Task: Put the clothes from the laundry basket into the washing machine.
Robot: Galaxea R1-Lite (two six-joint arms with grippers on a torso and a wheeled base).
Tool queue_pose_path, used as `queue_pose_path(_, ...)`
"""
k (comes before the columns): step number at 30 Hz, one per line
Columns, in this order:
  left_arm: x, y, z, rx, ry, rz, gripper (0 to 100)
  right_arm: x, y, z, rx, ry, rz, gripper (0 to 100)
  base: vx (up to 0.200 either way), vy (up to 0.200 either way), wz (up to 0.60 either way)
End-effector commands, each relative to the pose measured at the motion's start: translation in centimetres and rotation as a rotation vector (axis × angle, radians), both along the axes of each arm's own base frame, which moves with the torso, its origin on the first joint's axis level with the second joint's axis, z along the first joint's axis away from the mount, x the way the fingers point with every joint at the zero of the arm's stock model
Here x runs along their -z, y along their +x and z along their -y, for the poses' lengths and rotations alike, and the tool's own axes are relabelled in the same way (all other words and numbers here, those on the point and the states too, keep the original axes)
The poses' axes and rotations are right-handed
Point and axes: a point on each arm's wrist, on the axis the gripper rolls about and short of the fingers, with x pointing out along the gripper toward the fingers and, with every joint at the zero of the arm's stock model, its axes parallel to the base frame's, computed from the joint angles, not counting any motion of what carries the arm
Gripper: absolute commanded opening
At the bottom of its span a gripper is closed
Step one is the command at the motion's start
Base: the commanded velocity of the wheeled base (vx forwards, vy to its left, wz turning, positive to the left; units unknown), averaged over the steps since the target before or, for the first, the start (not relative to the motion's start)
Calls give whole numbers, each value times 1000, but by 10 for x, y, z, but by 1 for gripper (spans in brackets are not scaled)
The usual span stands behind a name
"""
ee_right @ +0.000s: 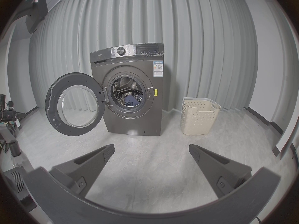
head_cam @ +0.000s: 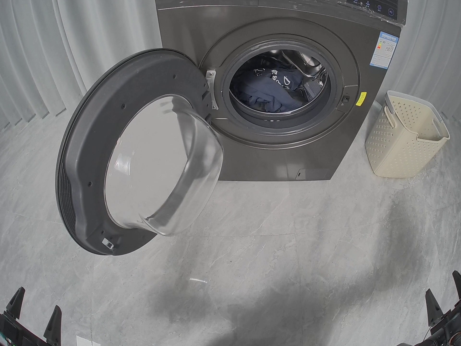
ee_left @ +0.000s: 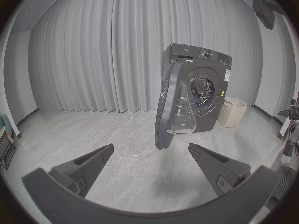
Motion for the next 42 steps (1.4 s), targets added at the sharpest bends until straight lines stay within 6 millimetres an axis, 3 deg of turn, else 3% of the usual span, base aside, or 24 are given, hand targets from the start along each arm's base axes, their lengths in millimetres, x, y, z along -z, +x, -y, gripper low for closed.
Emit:
queue_pose_path(1,5,0,0,2,2,-7,100,5,0,0,0,0,-6,100,0,200,0)
queue_pose_path(14,3,0,0,-12,12,10,100,5,0,0,0,-1,-5,100,0,46,0)
queue_pose_path(15,-5,-1,0,-17,12,51,100,5,0,0,0,-1,-5,100,0,0,0)
queue_pose_path(16,-31,-7,0,-19,10,136,100,5,0,0,0,0,-6,100,0,0,0)
queue_pose_path(19,-79,-7,1,4,-23,174,100,5,1,0,0,0,-7,100,0,0,0)
queue_pose_path(22,-93,7,1,64,-34,109,100,5,1,0,5,0,-7,100,0,0,0)
queue_pose_path(23,-103,33,3,168,-37,0,100,5,1,0,5,0,-7,100,0,0,0)
queue_pose_path(25,-103,35,3,174,-37,-7,100,5,1,0,6,0,-7,100,0,0,0)
queue_pose_path(26,-116,60,6,248,-44,-44,100,5,0,0,8,2,-6,100,0,0,0)
queue_pose_path(30,-138,102,11,336,-52,-66,100,5,0,0,8,2,-6,100,0,0,0)
queue_pose_path(42,-148,184,32,596,-72,-183,100,5,0,0,8,0,-6,100,0,0,0)
